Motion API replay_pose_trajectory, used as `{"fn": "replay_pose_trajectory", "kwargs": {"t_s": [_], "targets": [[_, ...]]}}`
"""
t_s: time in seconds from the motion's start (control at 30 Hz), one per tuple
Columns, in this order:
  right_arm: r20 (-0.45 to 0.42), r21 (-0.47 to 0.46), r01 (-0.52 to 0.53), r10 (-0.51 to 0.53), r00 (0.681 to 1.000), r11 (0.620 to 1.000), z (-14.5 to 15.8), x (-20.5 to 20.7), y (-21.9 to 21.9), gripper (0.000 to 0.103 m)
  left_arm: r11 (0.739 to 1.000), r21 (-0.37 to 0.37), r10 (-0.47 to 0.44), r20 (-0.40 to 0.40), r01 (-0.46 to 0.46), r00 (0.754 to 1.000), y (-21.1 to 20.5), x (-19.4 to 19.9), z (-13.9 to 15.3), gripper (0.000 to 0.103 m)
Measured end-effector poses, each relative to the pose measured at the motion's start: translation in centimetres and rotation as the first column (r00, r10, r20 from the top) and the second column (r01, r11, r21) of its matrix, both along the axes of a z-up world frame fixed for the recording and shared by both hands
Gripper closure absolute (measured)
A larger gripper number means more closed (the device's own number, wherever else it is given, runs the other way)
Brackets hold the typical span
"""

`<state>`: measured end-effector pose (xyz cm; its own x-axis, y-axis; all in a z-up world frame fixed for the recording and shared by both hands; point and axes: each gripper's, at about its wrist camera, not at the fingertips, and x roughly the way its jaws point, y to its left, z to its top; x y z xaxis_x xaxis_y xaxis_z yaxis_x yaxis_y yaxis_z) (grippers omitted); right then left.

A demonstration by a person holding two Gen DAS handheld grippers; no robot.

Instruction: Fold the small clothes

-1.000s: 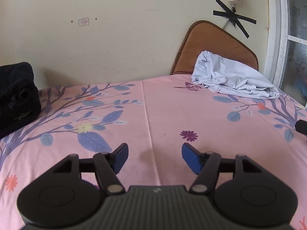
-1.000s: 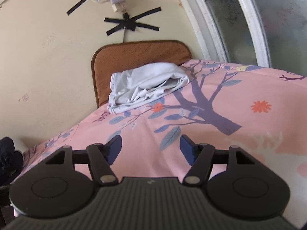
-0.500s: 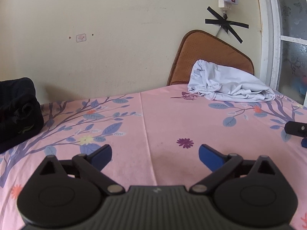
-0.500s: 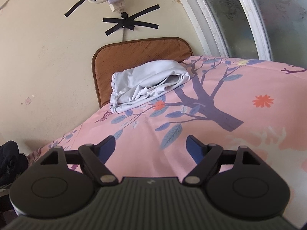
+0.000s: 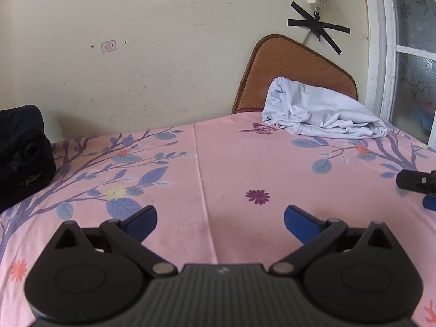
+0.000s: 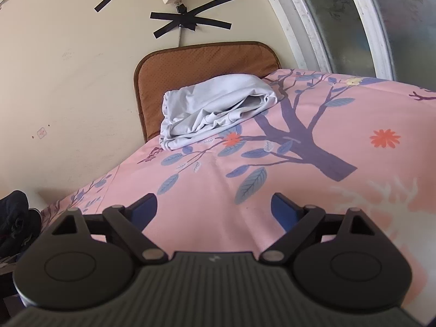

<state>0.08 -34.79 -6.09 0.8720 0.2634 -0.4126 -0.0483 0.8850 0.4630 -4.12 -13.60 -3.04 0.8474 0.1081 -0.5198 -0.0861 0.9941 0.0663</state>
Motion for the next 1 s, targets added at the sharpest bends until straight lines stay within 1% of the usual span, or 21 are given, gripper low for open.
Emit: {"fn": "replay_pose_trajectory", "kwargs": {"t_s": [0.17,0.4,0.5,0.63,0.83,1.0], "targets": [[0.001,0.003,0.016,-0.016,1.000,1.000,0.0,-0.1,0.0,0.010,1.000,0.008,-0.003,-0.016,0.003,1.000,0.1,0.1,-0.1,0.000],[0.001,0.001,0.016,-0.016,1.000,1.000,0.1,-0.1,0.1,0.010,0.999,-0.049,0.019,-0.066,-0.022,0.998,1.2,0.8,-0.3,0.000],[0.005,0.011,0.023,-0.023,1.000,1.000,0.0,-0.1,-0.1,0.010,0.998,-0.061,0.029,-0.073,-0.034,0.997,1.5,0.9,-0.4,0.000],[0.019,0.018,0.032,-0.032,0.999,0.999,0.1,-0.3,-0.2,0.010,0.998,-0.049,0.042,-0.069,-0.046,0.997,1.3,0.8,-0.4,0.000],[0.022,0.022,0.038,-0.039,0.999,0.999,0.1,-0.4,-0.1,0.010,0.999,-0.012,0.045,-0.055,-0.046,0.997,1.0,0.7,-0.3,0.000],[0.022,0.023,0.037,-0.037,0.999,0.999,0.1,-0.4,-0.2,0.010,0.999,-0.010,0.048,-0.061,-0.049,0.997,1.1,0.8,-0.3,0.000]]}}
